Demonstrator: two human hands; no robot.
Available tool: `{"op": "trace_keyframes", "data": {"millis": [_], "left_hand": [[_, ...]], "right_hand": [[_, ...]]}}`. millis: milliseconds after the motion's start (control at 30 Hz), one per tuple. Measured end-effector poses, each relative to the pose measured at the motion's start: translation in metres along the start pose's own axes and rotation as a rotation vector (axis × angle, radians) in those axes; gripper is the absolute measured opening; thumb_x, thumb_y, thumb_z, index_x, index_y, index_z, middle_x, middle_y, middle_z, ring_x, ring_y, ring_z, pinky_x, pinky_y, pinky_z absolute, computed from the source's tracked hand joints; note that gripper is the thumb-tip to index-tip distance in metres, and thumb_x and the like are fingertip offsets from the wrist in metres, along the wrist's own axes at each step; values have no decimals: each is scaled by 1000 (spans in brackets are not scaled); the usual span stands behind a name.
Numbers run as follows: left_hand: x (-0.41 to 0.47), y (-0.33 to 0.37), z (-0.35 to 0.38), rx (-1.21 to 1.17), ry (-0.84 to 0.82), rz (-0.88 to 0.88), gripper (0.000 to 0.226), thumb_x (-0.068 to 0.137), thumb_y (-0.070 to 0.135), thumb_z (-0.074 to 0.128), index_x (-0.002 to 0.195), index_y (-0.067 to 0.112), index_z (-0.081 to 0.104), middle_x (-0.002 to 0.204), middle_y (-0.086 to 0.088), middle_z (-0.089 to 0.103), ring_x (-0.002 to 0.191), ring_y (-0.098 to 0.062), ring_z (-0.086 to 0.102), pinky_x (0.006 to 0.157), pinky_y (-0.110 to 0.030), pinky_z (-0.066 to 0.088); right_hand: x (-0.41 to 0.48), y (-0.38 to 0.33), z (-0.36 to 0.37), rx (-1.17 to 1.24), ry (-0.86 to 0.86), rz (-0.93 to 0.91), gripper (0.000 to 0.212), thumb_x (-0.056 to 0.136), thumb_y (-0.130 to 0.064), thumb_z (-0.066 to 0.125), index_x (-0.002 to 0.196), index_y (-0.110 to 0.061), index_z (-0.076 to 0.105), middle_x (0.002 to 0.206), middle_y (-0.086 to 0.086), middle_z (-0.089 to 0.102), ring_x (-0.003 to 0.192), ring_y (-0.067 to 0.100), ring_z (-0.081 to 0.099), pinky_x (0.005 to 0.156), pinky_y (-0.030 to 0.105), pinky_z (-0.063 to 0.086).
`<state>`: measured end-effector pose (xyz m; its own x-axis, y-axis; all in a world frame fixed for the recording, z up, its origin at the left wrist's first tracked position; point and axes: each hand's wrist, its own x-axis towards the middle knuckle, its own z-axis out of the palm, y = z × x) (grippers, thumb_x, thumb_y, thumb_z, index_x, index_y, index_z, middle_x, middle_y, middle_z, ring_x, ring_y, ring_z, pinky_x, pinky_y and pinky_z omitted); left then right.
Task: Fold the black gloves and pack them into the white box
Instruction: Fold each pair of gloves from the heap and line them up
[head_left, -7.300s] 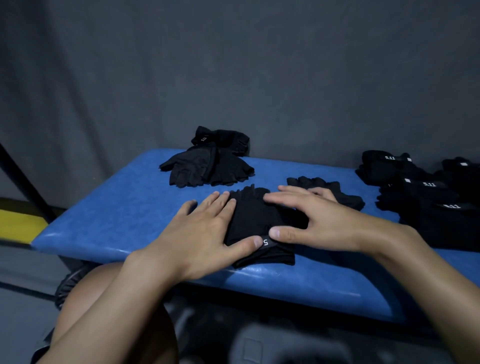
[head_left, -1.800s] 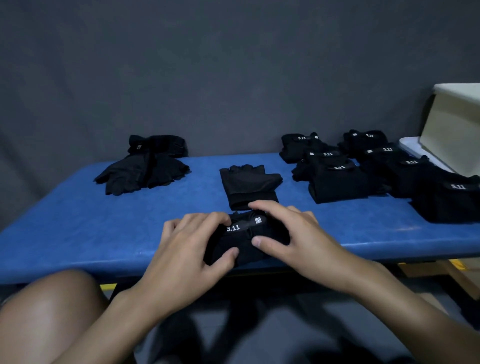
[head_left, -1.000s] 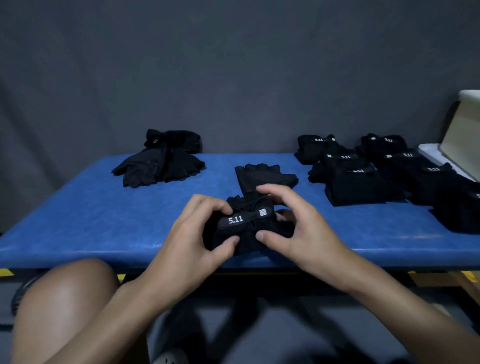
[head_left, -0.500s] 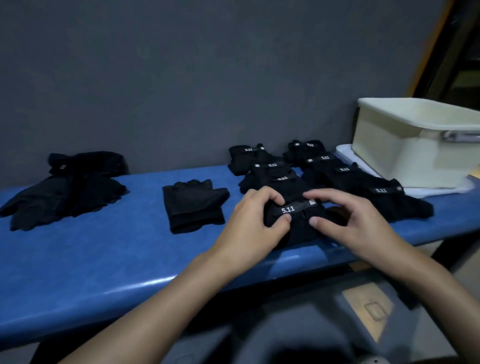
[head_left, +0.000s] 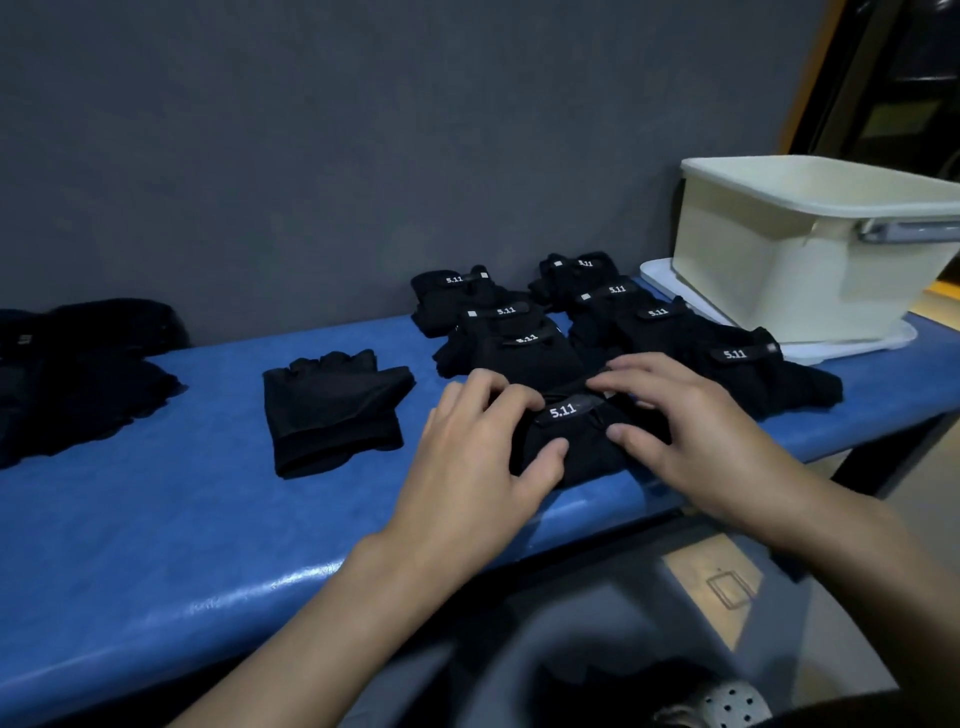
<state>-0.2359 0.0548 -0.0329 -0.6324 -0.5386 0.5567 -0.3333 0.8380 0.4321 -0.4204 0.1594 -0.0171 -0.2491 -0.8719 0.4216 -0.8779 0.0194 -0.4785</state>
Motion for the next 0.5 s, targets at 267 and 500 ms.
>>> {"op": "trace_keyframes", "data": {"millis": [267,500], "left_hand": [[-1,-4,2,27,-9,-43,38,84,50,65,116,28,64,107,11,48,106,-14,44,96,-33,44],[0,-5,3,124,-24,-101,49,77,63,54,109,28,64,102,10,44,100,-16,42,93,-34,42]], "right_hand": [[-4,-1,-7,-374,-1,-22,52,77,-59,67,126,-44,60,138,-13,45,125,13,30,94,30,14],[-1,-7,-11,-525,-152,59,64,78,-75,41,136,-50,48,140,-17,35,129,16,20,101,38,17]]}}
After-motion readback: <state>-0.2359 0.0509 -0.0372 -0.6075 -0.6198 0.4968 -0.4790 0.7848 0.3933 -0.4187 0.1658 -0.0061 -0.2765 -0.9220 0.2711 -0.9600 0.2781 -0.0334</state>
